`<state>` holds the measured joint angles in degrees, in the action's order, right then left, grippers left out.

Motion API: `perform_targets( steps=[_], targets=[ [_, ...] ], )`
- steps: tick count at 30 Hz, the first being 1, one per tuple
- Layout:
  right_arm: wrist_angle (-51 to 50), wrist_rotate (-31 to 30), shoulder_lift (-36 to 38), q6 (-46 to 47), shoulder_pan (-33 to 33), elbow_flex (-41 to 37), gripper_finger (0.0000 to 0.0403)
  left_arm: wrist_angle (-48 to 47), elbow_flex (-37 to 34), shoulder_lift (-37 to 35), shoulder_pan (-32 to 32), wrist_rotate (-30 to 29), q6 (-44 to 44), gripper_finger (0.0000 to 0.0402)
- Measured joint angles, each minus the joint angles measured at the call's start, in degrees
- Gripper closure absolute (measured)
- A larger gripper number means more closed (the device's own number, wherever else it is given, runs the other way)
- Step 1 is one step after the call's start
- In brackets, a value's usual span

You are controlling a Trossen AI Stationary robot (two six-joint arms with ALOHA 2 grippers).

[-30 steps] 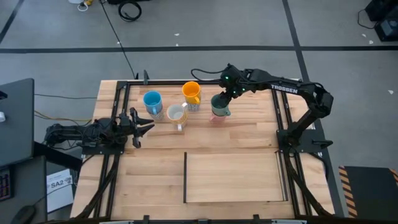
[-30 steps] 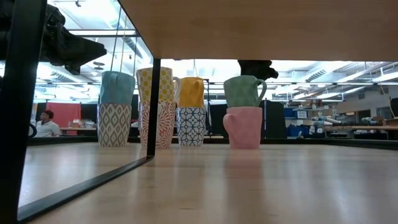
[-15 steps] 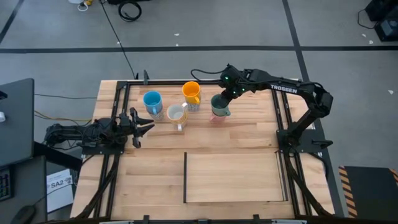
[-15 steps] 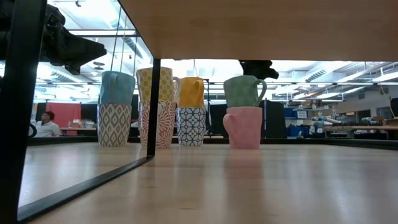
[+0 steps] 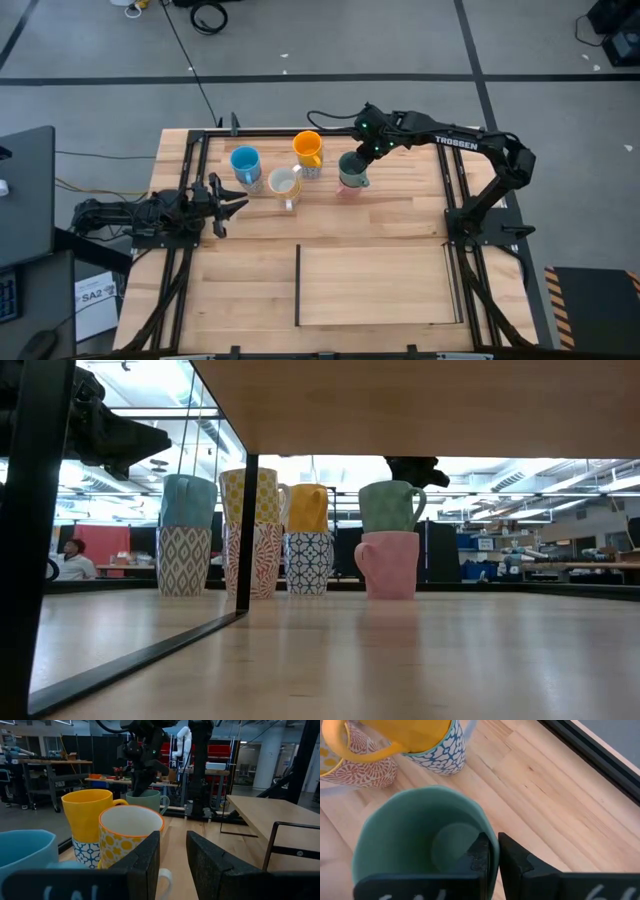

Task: Place coffee mugs
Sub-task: Put the green mug on the shelf

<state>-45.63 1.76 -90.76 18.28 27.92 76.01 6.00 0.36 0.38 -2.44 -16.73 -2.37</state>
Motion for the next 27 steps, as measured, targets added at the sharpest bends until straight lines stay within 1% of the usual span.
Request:
perform_targets(
  steps=[4, 8, 12, 18, 23, 27],
  targets=[
    [-0.04, 0.74, 0.43, -0.28, 0.07, 0.05, 0.0374, -0.01, 0.0, 0.0, 0.0, 0.0, 0.01, 0.0299],
    [-2.06, 1.31, 0.74, -0.43, 0.35, 2.99, 0.0375, -0.02, 0.0, -0.02, 0.0, 0.0, 0.02, 0.0299],
    [-6.07, 1.35, 0.76, -0.47, 0.35, 8.18, 0.0375, -0.09, 0.0, -0.01, 0.0, 0.0, 0.02, 0.0299],
    [-16.44, 1.42, 0.76, -0.44, -0.34, 19.28, 0.0375, -0.2, 0.0, -0.01, 0.02, 0.0, 0.04, 0.0299],
    [-24.17, 1.45, 0.78, 1.55, -3.89, 28.91, 0.0375, -0.31, 0.02, 0.0, 0.02, 0.0, 0.04, 0.0299],
    [-28.64, 1.44, 0.94, 3.5, -9.41, 33.66, 0.0375, -0.31, 0.01, 0.0, 0.01, -0.01, 0.07, 0.0299]
  ],
)
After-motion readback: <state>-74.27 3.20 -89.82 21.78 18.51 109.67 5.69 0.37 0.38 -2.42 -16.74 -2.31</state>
